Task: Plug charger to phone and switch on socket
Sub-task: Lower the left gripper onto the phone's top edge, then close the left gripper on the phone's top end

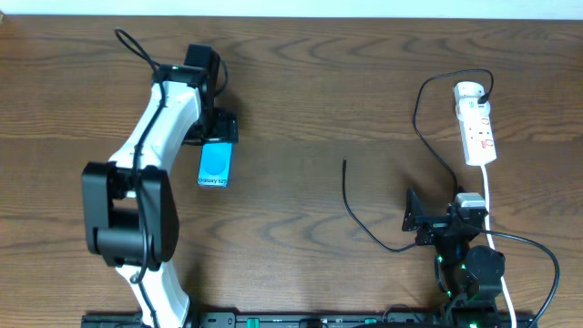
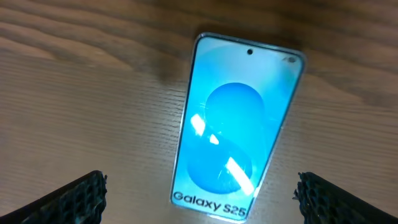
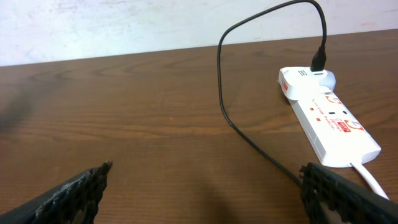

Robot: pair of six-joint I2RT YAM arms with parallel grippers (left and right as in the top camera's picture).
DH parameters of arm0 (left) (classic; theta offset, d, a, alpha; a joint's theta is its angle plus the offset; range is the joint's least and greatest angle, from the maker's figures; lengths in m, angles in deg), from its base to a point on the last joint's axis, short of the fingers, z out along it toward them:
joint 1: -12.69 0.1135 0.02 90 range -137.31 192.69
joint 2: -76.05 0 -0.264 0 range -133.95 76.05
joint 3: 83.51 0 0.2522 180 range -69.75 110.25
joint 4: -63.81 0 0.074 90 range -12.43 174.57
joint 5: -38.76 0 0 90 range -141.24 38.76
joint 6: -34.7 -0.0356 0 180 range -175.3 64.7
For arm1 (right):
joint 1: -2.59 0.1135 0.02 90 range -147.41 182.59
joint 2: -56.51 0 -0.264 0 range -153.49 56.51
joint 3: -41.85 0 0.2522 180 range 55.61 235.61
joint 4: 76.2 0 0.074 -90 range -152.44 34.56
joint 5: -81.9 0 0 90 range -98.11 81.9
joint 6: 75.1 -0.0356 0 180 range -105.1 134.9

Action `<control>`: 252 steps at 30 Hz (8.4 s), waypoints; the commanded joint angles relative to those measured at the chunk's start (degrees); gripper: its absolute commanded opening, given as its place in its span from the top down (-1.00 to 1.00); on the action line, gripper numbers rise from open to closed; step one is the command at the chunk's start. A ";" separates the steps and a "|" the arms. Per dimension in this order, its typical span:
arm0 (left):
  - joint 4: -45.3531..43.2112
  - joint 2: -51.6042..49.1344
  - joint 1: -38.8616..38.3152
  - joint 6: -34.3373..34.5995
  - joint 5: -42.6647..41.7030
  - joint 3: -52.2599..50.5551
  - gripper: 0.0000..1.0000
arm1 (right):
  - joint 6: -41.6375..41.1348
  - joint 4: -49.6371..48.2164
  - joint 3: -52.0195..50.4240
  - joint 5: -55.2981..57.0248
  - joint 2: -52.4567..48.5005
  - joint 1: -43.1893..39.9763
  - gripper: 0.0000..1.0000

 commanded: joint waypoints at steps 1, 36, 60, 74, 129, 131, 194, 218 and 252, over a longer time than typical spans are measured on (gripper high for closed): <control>-0.07 -1.33 0.24 0.66 -1.01 0.87 -0.96 | 0.37 0.24 -0.07 0.04 0.35 0.39 -0.98; -0.50 -2.05 0.22 -0.42 -4.00 -1.62 -0.95 | 0.37 0.24 -0.07 0.04 0.35 0.39 -0.99; -4.20 -2.12 0.24 -2.16 -3.96 -3.80 -0.96 | 0.37 0.24 -0.07 0.04 0.35 0.39 -0.99; -8.85 -2.12 0.22 -3.21 -4.00 -7.76 -0.95 | 0.37 0.24 -0.07 0.04 0.35 0.39 -0.98; -15.06 -2.19 0.22 -3.87 -4.04 -11.80 -0.96 | 0.37 0.24 -0.07 0.04 0.35 0.39 -0.99; -15.02 -2.19 0.22 -4.39 -4.11 -11.80 -0.96 | 0.37 0.24 -0.07 0.04 0.35 0.39 -0.98; -17.40 -2.16 0.24 -6.84 -6.82 -14.67 -0.63 | 0.37 0.24 -0.07 0.04 0.35 0.39 -0.98; -16.96 -2.16 0.24 -6.84 -6.84 -14.67 -0.11 | 0.37 0.24 -0.07 0.04 0.35 0.39 -0.98; -16.33 -1.84 0.24 -6.84 -6.82 -14.43 0.85 | 0.37 0.26 -0.07 0.04 0.35 0.39 -0.99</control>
